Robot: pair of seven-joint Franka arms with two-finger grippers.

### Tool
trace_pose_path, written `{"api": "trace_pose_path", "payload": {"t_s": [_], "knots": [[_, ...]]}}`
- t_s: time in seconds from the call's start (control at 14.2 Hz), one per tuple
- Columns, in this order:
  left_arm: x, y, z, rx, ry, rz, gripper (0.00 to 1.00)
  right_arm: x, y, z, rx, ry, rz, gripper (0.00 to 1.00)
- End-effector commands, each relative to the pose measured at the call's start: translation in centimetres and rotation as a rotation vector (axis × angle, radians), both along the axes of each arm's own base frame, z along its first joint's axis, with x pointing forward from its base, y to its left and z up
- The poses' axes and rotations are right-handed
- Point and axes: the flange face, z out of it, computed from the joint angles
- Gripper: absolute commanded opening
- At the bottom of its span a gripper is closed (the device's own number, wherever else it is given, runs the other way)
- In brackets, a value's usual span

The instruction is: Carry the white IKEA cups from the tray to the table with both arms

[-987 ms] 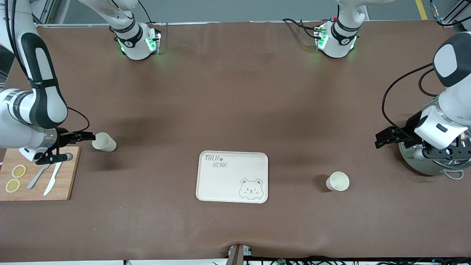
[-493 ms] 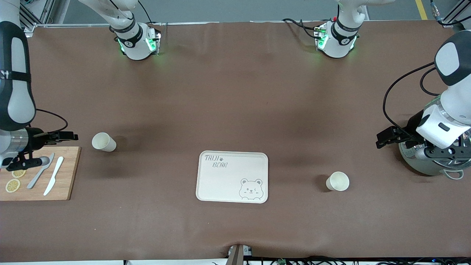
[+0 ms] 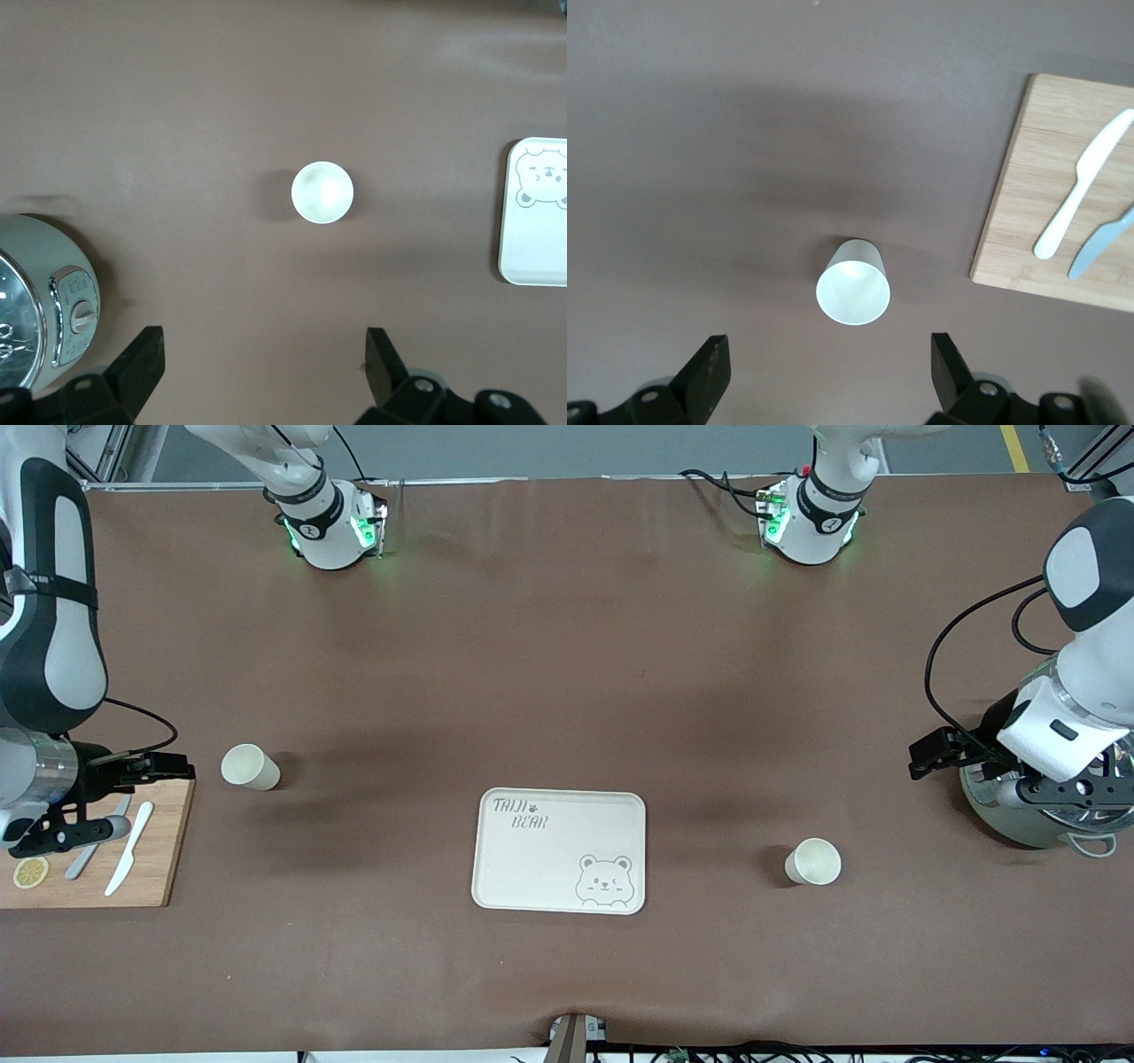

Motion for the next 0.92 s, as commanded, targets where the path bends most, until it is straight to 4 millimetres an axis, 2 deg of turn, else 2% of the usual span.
{"api": "trace_pose_path", "payload": {"t_s": [0.0,0.21,0.35,0.85], "knots": [[-0.4,0.1,1.1,0.016,0.003,-0.015,1.00,-0.5,0.7,3.3,-0.040,-0.031,-0.073,1.00],[-0.4,0.3,1.1,0.016,0.003,-0.012,1.00,-1.7,2.4,5.2,-0.062,0.005,-0.163,1.00],[-0.4,0.4,1.1,0.015,0.005,-0.011,1.00,-2.6,4.4,7.4,-0.074,-0.007,-0.185,1.00],[-0.4,0.8,1.1,0.012,0.005,-0.004,1.00,-7.4,8.0,15.3,-0.075,-0.024,-0.146,1.00]]}}
